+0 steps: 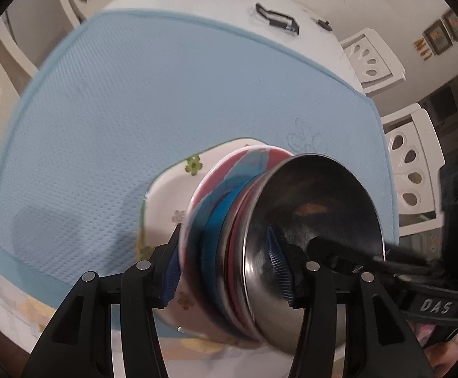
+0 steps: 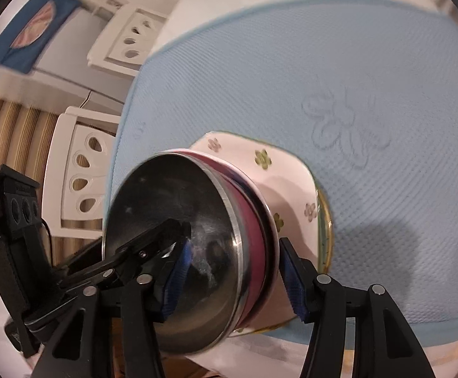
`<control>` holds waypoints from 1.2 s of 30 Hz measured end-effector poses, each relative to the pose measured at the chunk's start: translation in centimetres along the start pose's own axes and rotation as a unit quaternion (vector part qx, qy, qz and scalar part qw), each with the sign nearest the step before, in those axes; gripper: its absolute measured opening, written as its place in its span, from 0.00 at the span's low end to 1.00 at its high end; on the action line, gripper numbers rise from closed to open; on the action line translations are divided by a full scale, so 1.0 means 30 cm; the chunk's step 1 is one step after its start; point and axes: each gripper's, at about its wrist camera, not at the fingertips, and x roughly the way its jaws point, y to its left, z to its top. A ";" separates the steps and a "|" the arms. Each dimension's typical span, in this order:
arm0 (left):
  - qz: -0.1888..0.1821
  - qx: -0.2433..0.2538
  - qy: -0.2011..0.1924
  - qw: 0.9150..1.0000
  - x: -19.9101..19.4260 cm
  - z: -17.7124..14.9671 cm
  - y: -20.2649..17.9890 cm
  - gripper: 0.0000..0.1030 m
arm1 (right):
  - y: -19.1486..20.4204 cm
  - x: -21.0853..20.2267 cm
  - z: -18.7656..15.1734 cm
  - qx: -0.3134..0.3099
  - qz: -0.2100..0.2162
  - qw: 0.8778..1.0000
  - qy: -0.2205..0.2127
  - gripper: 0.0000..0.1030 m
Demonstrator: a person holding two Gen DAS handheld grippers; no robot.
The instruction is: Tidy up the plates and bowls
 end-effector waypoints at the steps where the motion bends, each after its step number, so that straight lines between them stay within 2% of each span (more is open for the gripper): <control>1: 0.008 0.006 -0.005 1.000 -0.017 -0.005 0.000 0.62 | 0.019 -0.028 -0.009 -0.016 -0.008 1.000 -0.014 0.64; 2: 0.018 0.013 -0.013 1.000 -0.044 -0.015 -0.002 0.64 | 0.036 -0.047 -0.016 -0.030 -0.015 0.999 -0.023 0.70; 3: 0.022 0.018 -0.019 0.999 -0.065 -0.021 -0.001 0.67 | 0.056 -0.065 -0.025 -0.046 -0.021 0.998 -0.033 0.83; 4: 0.025 0.022 -0.026 0.999 -0.089 -0.029 0.000 0.71 | 0.079 -0.085 -0.038 -0.063 -0.028 0.997 -0.046 0.88; 5: 0.030 0.026 -0.032 0.999 -0.113 -0.038 0.001 0.74 | 0.108 -0.108 -0.057 -0.083 -0.041 0.994 -0.064 0.88; 7: 0.055 0.029 -0.035 0.997 -0.143 -0.052 0.010 0.89 | 0.133 -0.131 -0.078 -0.101 -0.054 0.990 -0.082 0.89; 9: 0.084 0.028 -0.022 0.996 -0.143 -0.059 0.024 0.99 | 0.155 -0.138 -0.103 -0.116 -0.076 0.986 -0.095 0.91; 12: 0.096 0.025 -0.029 0.995 -0.150 -0.072 0.043 0.99 | 0.159 -0.128 -0.129 -0.119 -0.086 0.985 -0.095 0.91; 21: 0.093 0.025 -0.053 0.994 -0.149 -0.088 0.056 0.99 | 0.154 -0.123 -0.163 -0.106 -0.093 0.983 -0.115 0.91; 36: 0.104 0.036 -0.055 0.992 -0.146 -0.080 0.047 0.99 | 0.141 -0.118 -0.163 -0.094 -0.089 0.984 -0.121 0.91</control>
